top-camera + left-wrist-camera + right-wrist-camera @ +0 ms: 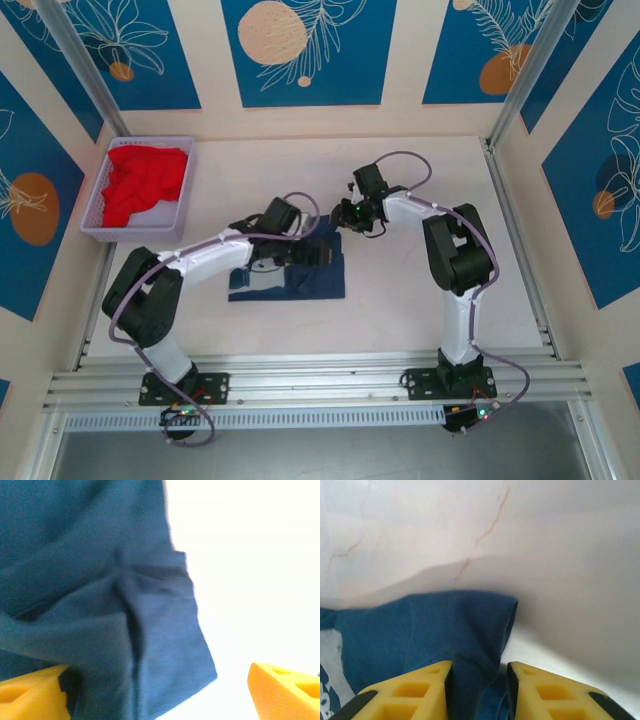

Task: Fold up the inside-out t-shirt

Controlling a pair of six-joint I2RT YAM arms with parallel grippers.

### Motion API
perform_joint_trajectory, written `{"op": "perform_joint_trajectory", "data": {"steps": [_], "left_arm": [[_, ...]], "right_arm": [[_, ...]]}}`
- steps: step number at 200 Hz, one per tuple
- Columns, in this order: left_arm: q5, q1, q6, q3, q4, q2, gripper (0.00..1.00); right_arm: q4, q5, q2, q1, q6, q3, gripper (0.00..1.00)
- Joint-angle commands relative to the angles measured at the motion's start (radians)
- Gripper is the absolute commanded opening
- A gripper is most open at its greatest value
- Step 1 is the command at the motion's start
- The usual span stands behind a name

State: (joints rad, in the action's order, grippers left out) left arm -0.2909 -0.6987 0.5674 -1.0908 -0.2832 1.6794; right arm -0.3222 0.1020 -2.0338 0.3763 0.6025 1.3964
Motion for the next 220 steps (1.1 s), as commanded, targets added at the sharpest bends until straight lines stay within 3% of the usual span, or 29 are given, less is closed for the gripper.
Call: {"op": "perform_joint_trajectory", "data": {"steps": [1, 32, 60, 87, 117, 140, 167, 185, 220], "left_arm": [[-0.074, -0.094, -0.018, -0.026, 0.077, 0.014, 0.85], [-0.075, -0.197, -0.083, -0.076, 0.015, 0.037, 0.85], [-0.096, -0.205, -0.142, -0.086, -0.007, 0.000, 0.86], [-0.040, -0.192, -0.212, -0.050, -0.054, -0.118, 0.89], [0.062, -0.041, -0.159, 0.030, -0.137, -0.242, 0.89], [0.062, 0.121, -0.097, 0.096, -0.150, -0.279, 0.89], [0.089, 0.204, -0.111, 0.106, -0.170, -0.261, 0.89], [0.098, 0.230, -0.110, 0.103, -0.174, -0.225, 0.89], [0.106, 0.238, -0.112, 0.111, -0.164, -0.200, 0.89]], "right_arm": [[-0.067, 0.026, -0.027, -0.034, -0.042, 0.056, 0.31], [-0.135, 0.068, -0.036, -0.085, -0.101, 0.092, 0.35], [-0.174, 0.074, 0.019, -0.119, -0.166, 0.080, 0.44], [-0.157, 0.087, 0.166, -0.131, -0.180, -0.057, 0.49], [-0.090, 0.226, 0.344, -0.079, -0.133, -0.284, 0.54], [-0.062, 0.224, 0.415, -0.006, -0.075, -0.425, 0.56], [-0.006, 0.202, 0.407, 0.050, -0.027, -0.508, 0.56], [0.014, 0.205, 0.367, 0.071, -0.009, -0.515, 0.51], [0.009, 0.196, 0.393, 0.097, 0.018, -0.529, 0.22]]}}
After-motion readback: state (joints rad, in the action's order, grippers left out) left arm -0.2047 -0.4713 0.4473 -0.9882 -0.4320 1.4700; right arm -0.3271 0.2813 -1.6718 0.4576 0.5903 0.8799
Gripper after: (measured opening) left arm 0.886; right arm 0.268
